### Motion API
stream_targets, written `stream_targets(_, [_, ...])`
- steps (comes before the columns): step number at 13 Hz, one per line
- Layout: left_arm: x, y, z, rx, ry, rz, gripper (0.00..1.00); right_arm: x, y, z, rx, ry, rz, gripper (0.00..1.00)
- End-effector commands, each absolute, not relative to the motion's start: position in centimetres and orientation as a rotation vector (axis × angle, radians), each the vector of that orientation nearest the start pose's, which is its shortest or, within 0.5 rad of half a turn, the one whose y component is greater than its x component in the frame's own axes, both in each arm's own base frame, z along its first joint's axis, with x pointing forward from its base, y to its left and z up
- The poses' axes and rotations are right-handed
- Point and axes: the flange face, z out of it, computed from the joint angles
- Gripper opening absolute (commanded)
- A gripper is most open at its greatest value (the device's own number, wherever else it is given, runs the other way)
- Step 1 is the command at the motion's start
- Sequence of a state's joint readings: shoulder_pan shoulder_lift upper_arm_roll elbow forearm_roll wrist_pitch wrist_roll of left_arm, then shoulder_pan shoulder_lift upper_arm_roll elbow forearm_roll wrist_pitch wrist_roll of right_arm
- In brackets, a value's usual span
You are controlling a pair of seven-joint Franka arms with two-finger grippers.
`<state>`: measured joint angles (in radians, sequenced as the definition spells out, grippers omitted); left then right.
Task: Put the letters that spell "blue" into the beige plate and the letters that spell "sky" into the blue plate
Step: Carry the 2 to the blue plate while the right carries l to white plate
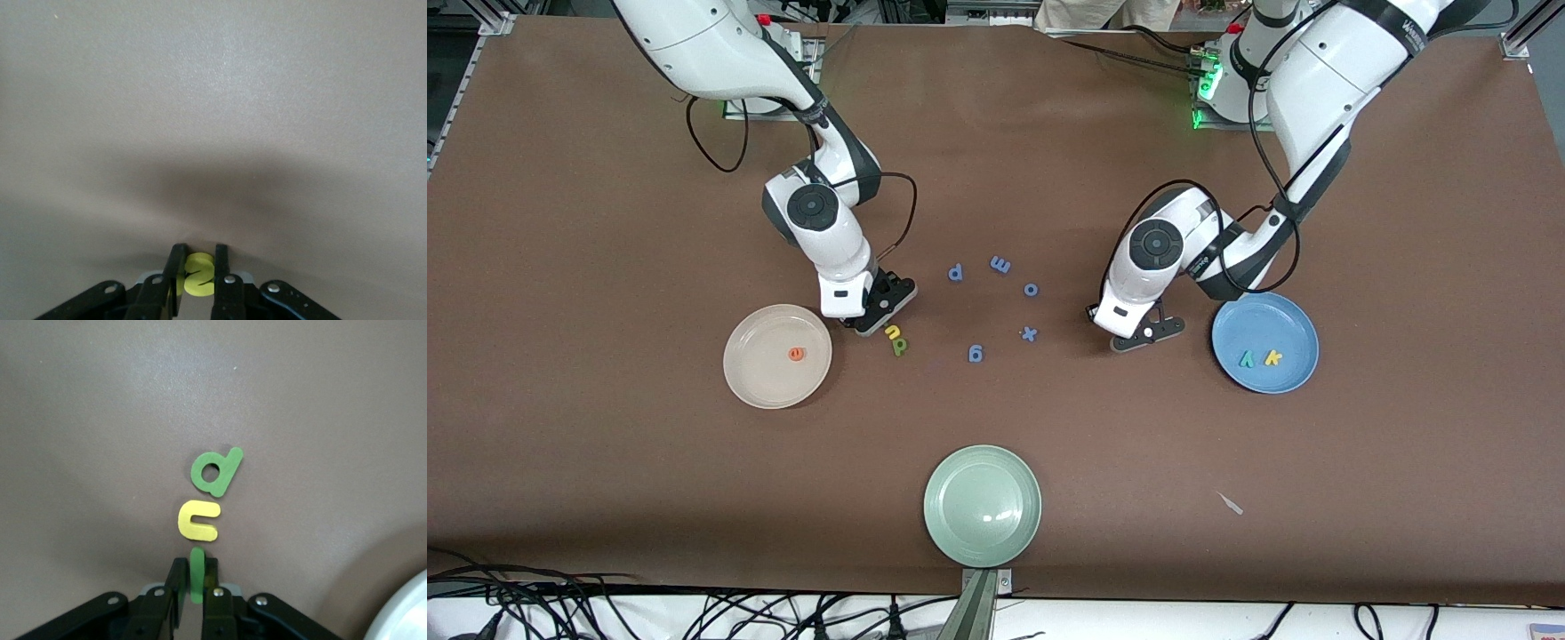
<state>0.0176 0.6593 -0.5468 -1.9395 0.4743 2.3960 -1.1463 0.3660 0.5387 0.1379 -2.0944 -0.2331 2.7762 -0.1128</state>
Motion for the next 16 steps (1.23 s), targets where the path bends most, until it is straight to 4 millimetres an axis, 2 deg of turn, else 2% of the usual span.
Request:
stream_targets(1, [54.1,-27.8,21.5,-3.032,-0.473,-0.012,0.00,51.8,29.1,17.5,-2.883,-1.200,-0.260,0.13])
stream_targets(3, [54.8,-26.5,22.7,-2.993,-0.386,0.009,0.00,52.9,28.1,19.3,-2.916,-1.190,-0.253,0.13])
stream_targets(5, [55.6,-23.2,24.0,-2.949,-0.277,0.052,0.00,54.7,27.2,22.0,-2.959,-1.163,-0.207,0.13])
stream_targets(7, [57.0,-18.1,23.9,-2.931,-0.155,0.130,0.00,56.6,25.6,24.1,-2.968,-1.151,-0.139,0.13])
stream_targets(8, [57.5,-15.8,23.8,-2.936,-0.098,0.155,0.00,57.9,23.8,25.0,-2.955,-1.140,-0.112,0.13])
stream_targets(9, [57.8,-14.7,23.4,-2.941,-0.029,0.177,0.05,58.9,22.2,25.5,-2.926,-1.170,-0.083,0.13])
stream_targets(10, [58.1,-13.3,23.1,-2.942,-0.003,0.192,0.22,59.7,20.2,25.6,-2.917,-1.182,-0.072,0.14])
stream_targets(11, [58.5,-11.9,23.2,-2.947,0.015,0.197,0.52,60.3,18.2,25.6,-2.922,-1.201,-0.066,0.14])
stream_targets(12, [58.6,-11.4,23.2,-2.950,0.039,0.200,0.99,60.5,17.0,25.3,-2.934,-1.190,-0.056,0.20])
stream_targets(14, [58.6,-11.6,23.2,-2.955,0.035,0.200,1.00,60.5,16.2,24.9,-2.947,-1.155,-0.041,0.49])
stream_targets(16, [58.7,-11.7,23.4,-2.963,0.028,0.200,1.00,60.5,16.2,24.9,-2.957,-1.100,-0.029,0.52])
